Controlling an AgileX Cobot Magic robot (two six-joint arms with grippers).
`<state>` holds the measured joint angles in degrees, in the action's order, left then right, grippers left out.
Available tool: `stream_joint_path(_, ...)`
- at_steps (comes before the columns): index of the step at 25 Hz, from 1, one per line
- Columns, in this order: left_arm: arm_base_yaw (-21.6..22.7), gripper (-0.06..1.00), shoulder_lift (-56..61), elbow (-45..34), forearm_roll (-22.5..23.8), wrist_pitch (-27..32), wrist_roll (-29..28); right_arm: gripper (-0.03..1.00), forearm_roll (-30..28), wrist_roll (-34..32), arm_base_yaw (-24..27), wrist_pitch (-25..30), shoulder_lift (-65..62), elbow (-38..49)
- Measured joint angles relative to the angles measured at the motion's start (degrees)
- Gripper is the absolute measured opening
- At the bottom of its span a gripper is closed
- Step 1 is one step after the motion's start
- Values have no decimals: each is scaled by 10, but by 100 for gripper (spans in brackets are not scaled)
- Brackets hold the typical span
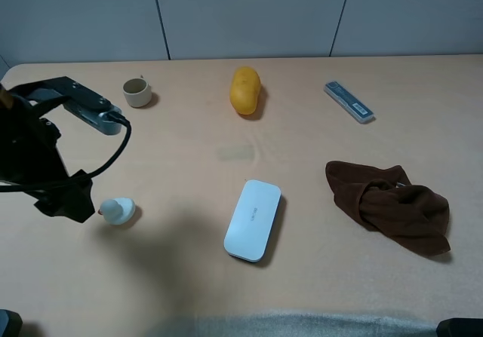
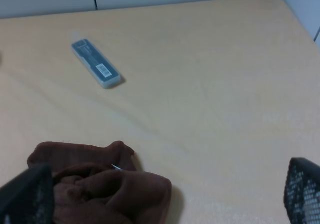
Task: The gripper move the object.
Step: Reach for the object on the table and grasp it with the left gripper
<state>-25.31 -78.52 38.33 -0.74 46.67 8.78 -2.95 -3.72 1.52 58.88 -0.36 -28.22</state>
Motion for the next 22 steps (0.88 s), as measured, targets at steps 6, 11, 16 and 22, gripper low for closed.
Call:
stream_joint_path(6, -25, 89, -66, 0, 1, -46, 1, 69, 0, 0, 0, 0, 0, 0)
stream_joint_path(11, -40, 89, -109, 0, 7, -86, 1, 69, 0, 0, 0, 0, 0, 0)
stream_joint_path(16, -41, 88, -142, 0, 7, -122, 1, 69, 0, 0, 0, 0, 0, 0)
stream_joint_path(22, -42, 88, -176, 1, 7, -173, 1, 69, 0, 0, 0, 0, 0, 0)
